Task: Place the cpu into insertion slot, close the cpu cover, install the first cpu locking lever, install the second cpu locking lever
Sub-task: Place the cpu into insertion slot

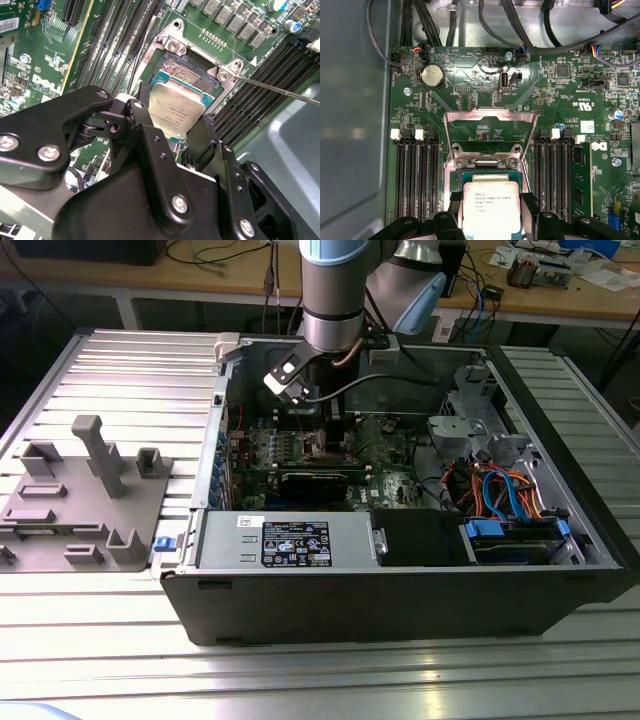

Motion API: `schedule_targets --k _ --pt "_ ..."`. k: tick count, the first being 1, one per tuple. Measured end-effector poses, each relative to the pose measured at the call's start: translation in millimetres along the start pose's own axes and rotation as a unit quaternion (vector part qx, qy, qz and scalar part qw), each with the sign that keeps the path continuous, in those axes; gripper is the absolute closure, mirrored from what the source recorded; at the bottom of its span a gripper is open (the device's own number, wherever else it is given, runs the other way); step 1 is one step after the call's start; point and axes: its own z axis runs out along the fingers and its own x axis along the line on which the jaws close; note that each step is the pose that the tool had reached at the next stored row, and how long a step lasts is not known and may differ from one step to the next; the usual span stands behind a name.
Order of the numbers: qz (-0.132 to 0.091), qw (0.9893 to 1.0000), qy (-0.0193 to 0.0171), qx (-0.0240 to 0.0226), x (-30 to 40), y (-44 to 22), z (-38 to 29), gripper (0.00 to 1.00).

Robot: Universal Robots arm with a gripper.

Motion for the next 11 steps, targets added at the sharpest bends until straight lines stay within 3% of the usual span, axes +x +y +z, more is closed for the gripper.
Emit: schedule_targets --k 11 --pt "0.0 1.0 -0.0001 0.0 -1.0 -0.4 3.2 0.46"
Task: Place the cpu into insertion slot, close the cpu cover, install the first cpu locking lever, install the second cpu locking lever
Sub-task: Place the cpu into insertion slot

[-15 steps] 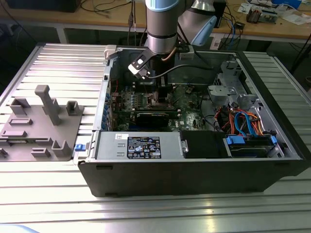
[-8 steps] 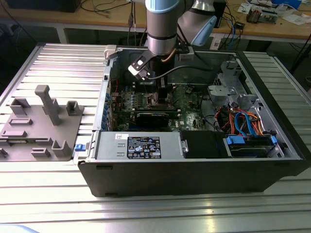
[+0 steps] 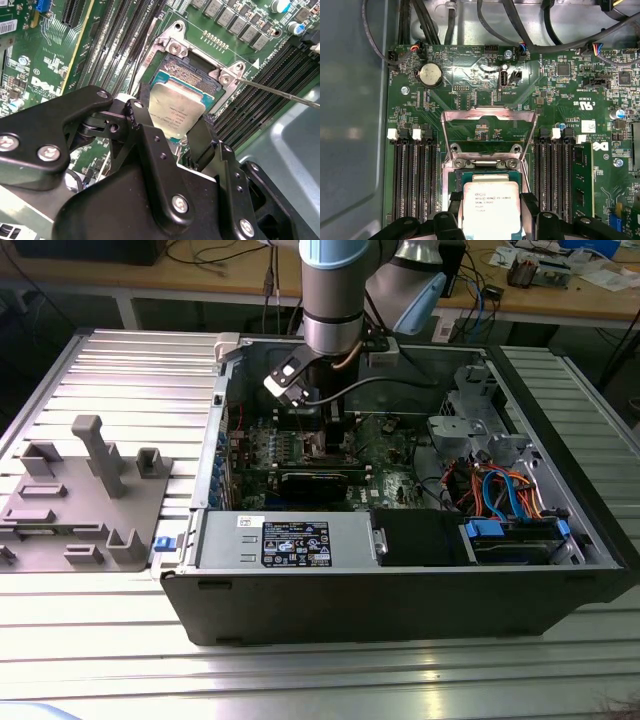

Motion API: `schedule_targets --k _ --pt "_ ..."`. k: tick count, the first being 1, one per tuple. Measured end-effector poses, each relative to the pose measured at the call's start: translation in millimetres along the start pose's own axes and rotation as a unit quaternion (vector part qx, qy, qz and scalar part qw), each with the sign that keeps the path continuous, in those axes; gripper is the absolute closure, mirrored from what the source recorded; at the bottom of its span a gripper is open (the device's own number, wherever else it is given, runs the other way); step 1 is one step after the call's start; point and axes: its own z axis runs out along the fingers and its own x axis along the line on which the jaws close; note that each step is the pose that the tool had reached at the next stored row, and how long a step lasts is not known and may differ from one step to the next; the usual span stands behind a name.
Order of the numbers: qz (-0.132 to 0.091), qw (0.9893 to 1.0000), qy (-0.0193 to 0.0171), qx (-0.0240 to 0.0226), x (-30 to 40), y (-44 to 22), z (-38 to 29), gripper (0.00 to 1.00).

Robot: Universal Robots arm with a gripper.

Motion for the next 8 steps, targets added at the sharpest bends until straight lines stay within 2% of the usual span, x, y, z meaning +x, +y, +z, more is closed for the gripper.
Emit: schedule_targets --k 8 --pt "0.0 1.0 0.0 0.0 0.0 -0.1 1.7 0.46"
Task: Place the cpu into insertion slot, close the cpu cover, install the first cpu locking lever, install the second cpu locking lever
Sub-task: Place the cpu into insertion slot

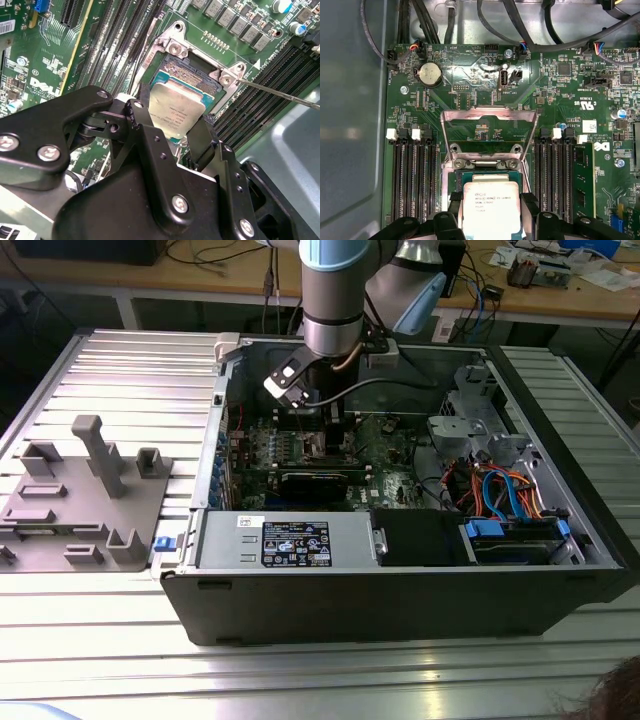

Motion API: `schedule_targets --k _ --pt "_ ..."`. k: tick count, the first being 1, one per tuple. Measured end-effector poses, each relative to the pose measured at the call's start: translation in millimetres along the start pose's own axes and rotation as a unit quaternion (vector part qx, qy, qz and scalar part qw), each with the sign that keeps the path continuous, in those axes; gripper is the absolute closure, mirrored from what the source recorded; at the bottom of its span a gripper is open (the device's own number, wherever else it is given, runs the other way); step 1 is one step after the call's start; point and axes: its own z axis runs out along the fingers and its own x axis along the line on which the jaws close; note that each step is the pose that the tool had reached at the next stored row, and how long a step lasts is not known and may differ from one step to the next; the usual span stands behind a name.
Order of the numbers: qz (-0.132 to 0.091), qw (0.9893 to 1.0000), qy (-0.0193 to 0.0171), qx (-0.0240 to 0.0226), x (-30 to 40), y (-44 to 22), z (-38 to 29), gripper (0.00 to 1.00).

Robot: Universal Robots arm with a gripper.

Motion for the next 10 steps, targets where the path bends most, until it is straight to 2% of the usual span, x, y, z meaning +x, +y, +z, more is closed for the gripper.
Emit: schedule_targets --k 1,3,10 --pt "0.0 1.0 0.0 0.0 0.0 0.0 0.2 0.46" --pt "0.0 1.0 0.0 0.0 0.2 -0.8 7.0 0.46" --pt "0.0 1.0 0.0 0.0 0.2 -1.2 9.1 0.46"
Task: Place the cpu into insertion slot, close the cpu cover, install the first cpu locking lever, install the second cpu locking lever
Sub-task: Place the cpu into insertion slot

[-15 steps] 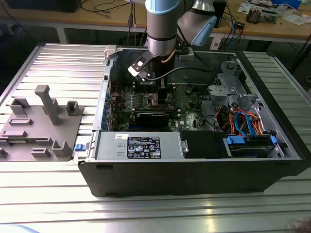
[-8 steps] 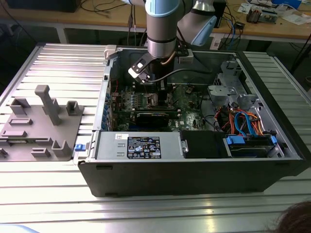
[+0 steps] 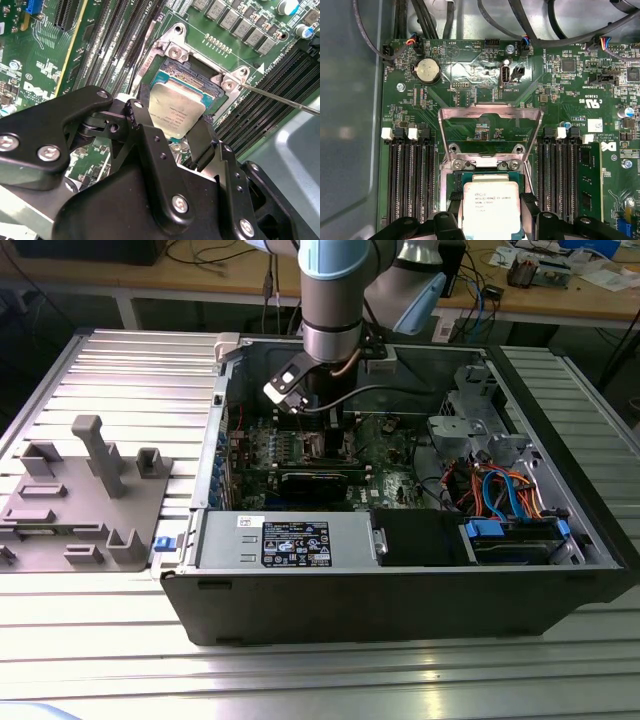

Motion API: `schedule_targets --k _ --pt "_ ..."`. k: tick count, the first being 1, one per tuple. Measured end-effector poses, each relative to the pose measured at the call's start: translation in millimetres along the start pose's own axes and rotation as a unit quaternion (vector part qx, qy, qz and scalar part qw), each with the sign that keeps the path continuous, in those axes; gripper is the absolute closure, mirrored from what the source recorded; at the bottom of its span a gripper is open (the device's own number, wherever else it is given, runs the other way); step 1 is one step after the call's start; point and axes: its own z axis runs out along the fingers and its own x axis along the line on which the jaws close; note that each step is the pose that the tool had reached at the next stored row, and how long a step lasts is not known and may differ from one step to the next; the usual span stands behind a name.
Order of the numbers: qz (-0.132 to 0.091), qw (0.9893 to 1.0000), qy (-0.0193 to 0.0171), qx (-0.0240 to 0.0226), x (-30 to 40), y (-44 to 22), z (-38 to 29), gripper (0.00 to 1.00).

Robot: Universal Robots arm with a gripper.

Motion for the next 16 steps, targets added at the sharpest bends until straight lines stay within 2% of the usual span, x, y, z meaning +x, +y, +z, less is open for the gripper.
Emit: schedule_targets --k 9,16 --pt "0.001 1.0 -0.0001 0.0 1.8 -3.6 2.2 0.46" --pt "0.01 0.9999 -0.0009 0.0003 3.6 -3.9 5.7 0.46"
